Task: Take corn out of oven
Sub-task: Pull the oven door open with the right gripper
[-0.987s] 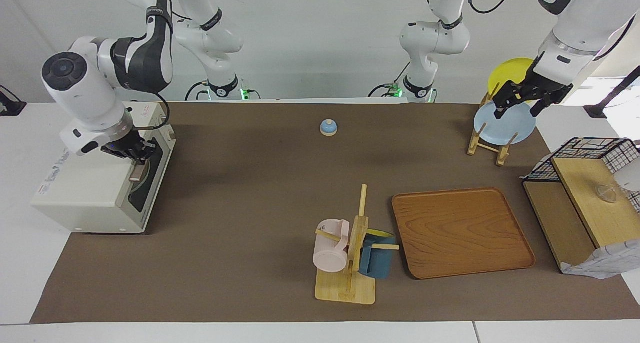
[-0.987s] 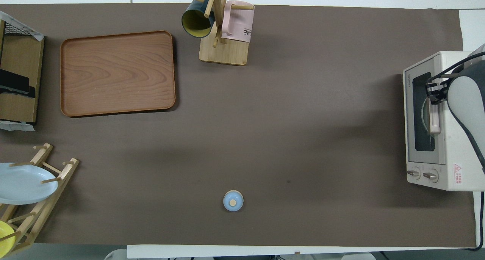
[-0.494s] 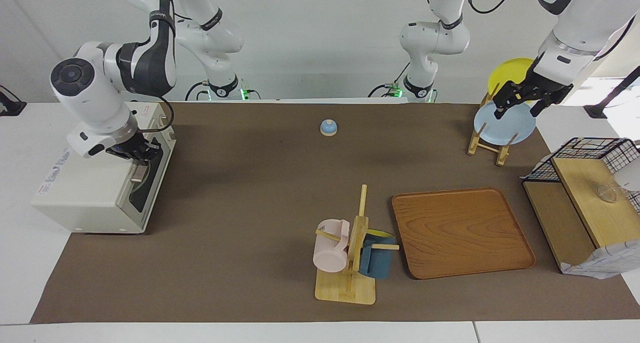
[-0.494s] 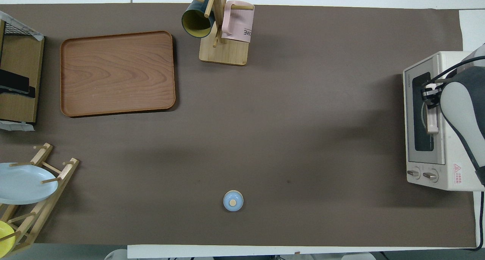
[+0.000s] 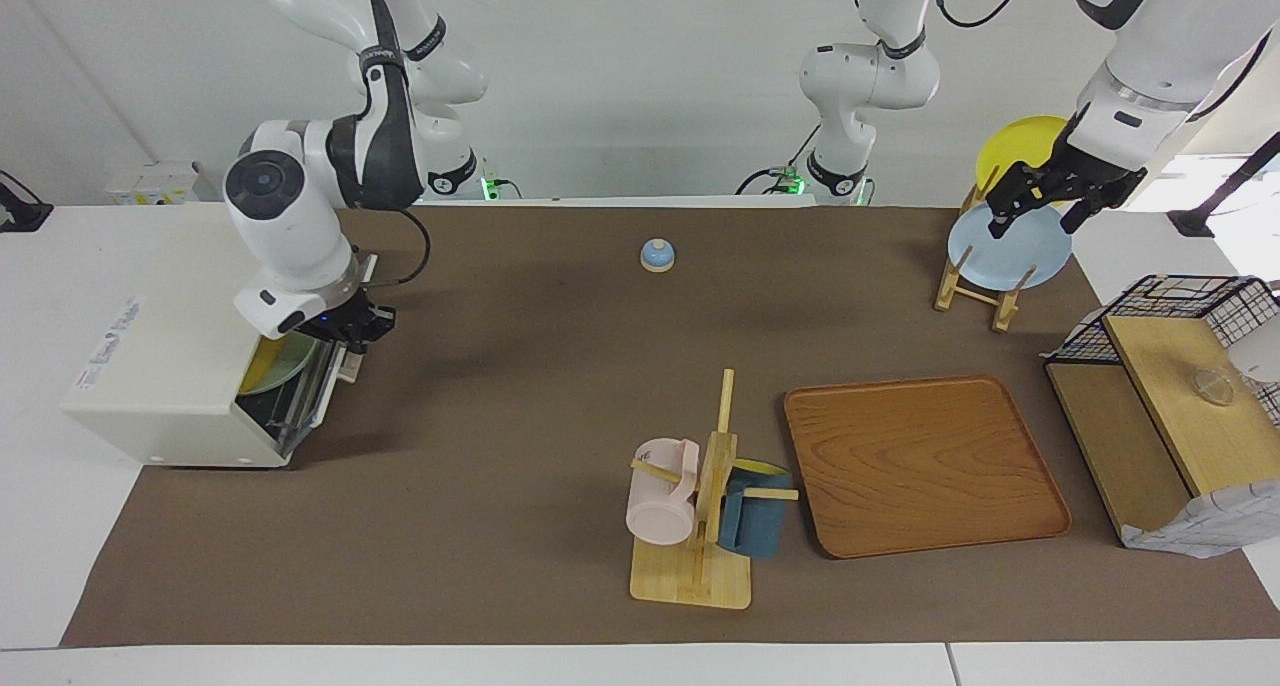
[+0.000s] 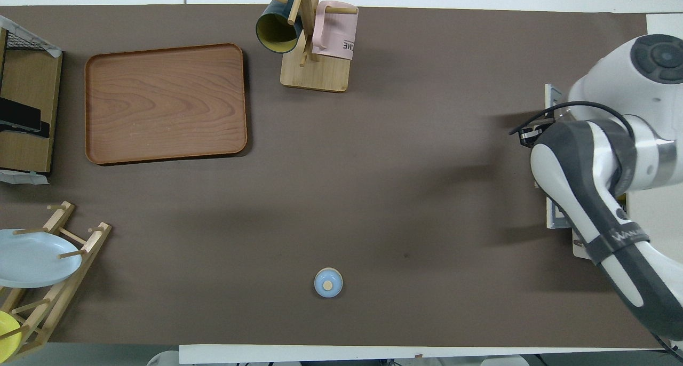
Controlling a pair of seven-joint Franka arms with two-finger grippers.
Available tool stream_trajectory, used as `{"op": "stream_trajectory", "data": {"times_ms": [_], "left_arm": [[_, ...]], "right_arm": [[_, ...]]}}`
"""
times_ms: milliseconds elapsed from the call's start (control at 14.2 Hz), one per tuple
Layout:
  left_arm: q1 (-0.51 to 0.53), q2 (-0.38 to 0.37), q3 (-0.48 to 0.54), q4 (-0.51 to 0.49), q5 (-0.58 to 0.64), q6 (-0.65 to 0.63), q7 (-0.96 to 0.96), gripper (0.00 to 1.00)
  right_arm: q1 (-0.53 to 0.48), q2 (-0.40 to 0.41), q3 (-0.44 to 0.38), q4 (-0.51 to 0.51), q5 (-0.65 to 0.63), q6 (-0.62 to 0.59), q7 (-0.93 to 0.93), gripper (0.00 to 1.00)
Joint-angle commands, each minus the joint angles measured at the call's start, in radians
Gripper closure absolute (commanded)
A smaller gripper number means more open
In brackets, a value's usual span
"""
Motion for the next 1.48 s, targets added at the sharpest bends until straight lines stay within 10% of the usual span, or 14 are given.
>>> {"op": "stream_trajectory", "data": {"times_ms": [0,494,846,1410], "left_arm": [[0.012,-0.017,-0.006,-0.014,-0.002,0.009,0.009,0.0],[0.012,-0.017,-0.006,-0.014,-0.002,0.009,0.009,0.0],[0.012,-0.017,-0.006,-0.014,-0.002,0.009,0.009,0.0],[0.012,-0.017,-0.006,-0.014,-0.002,0.009,0.009,0.0]], "right_arm": [[0.007,0.11,-0.009,0.015,-0.016,0.126,0.026,1.0],[0.094,0.169,-0.006,0.035,0.069,0.204,0.158,1.0],[0.101,0.072,-0.014,0.075,0.148,0.067,0.215,0.52],[-0.072,-0.015,-0.012,0.027,0.085,-0.116,0.204,0.43]]}}
